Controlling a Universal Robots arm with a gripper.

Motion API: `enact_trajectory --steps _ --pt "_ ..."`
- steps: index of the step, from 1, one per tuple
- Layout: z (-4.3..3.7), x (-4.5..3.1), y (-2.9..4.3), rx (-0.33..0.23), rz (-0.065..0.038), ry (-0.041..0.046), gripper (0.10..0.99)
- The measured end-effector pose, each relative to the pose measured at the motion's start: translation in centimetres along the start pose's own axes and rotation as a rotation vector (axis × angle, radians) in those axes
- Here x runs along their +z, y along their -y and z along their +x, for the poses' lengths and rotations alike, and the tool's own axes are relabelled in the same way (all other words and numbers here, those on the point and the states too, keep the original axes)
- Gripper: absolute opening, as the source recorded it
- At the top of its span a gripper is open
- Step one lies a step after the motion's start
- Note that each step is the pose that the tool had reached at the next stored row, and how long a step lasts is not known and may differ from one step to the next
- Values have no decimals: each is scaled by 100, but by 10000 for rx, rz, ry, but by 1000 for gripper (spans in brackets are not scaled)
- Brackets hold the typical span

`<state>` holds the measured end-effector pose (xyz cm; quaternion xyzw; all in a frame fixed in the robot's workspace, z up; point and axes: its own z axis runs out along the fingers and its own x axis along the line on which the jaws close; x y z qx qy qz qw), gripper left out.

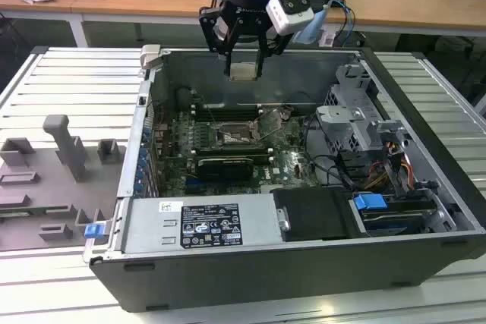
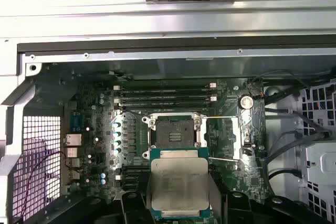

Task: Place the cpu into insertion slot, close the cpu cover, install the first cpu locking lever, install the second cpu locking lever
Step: 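Place the cpu into insertion slot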

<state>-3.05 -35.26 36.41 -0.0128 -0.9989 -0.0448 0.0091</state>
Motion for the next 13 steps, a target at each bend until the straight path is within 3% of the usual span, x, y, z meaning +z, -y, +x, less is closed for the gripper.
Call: enact_trajectory --steps 6,13 --pt "0 2 0 617 -11 56 529" --pt "0 7 0 913 -17 82 529"
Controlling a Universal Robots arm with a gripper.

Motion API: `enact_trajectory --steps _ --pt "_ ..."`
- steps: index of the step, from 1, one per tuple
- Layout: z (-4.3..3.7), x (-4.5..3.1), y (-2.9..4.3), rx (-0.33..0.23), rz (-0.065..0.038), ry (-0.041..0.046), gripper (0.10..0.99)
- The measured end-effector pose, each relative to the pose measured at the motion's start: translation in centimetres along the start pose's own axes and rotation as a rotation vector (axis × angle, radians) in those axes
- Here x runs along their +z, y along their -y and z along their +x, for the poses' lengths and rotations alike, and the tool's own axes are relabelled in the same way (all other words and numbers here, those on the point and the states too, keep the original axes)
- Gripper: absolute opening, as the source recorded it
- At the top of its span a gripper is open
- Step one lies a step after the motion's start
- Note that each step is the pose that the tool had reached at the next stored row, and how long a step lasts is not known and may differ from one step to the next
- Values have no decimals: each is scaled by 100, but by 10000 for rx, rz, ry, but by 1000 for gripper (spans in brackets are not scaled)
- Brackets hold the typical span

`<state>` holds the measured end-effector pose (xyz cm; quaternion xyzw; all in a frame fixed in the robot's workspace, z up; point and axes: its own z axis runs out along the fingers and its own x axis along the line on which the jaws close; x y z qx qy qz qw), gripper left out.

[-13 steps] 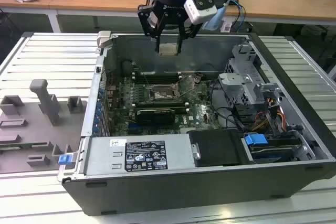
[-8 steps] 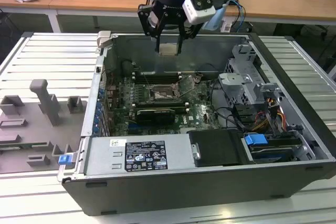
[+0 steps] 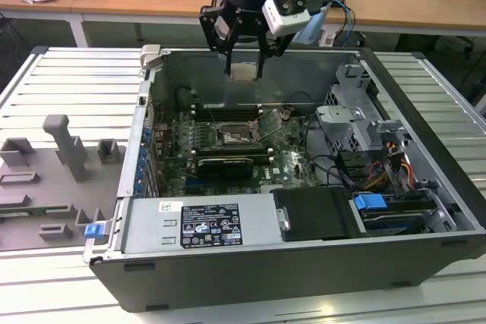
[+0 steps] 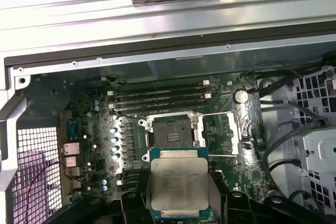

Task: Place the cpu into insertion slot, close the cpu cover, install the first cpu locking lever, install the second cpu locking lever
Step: 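Place the cpu into insertion slot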

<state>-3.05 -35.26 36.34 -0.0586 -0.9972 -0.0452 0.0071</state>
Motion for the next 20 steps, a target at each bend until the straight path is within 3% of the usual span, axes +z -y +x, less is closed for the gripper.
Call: enact_trajectory --steps 3,20 --pt "0 5 0 422 -8 38 529" --pt "0 14 1 1508 -29 135 529"
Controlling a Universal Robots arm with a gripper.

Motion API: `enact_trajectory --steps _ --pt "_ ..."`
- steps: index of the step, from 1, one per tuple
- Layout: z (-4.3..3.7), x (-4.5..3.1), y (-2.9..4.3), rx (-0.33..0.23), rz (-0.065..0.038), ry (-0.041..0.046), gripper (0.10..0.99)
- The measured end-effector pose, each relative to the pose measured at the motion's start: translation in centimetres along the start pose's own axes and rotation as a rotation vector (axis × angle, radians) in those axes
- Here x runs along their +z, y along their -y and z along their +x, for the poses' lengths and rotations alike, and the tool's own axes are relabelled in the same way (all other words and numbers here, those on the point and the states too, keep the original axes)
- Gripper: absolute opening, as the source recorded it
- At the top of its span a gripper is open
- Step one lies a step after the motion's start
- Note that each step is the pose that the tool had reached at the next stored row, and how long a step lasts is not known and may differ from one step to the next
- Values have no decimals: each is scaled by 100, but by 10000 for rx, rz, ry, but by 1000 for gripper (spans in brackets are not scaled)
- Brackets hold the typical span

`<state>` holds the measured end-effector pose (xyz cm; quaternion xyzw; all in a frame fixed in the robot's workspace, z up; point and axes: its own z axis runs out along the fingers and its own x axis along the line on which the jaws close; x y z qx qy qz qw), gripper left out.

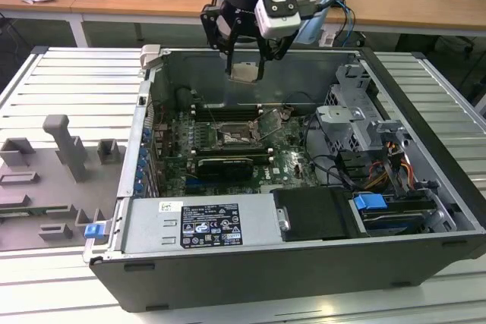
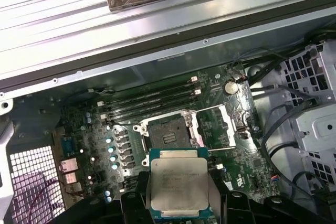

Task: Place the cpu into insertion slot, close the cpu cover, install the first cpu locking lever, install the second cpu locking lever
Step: 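Place the cpu into insertion slot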

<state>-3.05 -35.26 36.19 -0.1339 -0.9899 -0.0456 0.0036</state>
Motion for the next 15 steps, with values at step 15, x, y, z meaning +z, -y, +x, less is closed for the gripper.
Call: enact_trajectory --steps 15 --pt "0 10 1 1003 -20 90 529"
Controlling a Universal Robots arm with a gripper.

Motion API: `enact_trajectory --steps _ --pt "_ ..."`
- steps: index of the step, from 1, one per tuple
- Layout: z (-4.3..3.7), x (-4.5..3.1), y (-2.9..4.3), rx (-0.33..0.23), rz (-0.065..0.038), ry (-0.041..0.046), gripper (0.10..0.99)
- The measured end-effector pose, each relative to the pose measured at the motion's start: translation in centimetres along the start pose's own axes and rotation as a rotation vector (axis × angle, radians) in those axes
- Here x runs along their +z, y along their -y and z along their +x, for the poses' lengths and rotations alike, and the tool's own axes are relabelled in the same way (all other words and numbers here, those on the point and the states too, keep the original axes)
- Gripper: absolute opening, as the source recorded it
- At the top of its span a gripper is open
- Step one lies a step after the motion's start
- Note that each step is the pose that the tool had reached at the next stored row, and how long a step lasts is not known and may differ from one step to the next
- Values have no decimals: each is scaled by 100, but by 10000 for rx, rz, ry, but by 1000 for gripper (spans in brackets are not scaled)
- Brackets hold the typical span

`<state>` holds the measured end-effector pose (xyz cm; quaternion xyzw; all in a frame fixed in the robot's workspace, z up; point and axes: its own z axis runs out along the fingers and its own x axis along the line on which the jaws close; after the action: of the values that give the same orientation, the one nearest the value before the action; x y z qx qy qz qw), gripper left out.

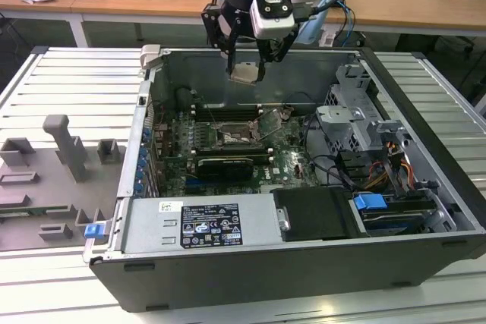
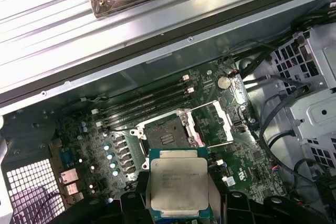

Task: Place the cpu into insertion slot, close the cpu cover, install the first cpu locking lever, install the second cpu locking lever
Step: 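Place the cpu into insertion slot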

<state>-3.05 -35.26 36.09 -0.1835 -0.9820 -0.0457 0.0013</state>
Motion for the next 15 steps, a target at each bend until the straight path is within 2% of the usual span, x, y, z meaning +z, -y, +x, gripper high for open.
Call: enact_trajectory --steps 15 --pt "0 11 1 1184 -23 106 529"
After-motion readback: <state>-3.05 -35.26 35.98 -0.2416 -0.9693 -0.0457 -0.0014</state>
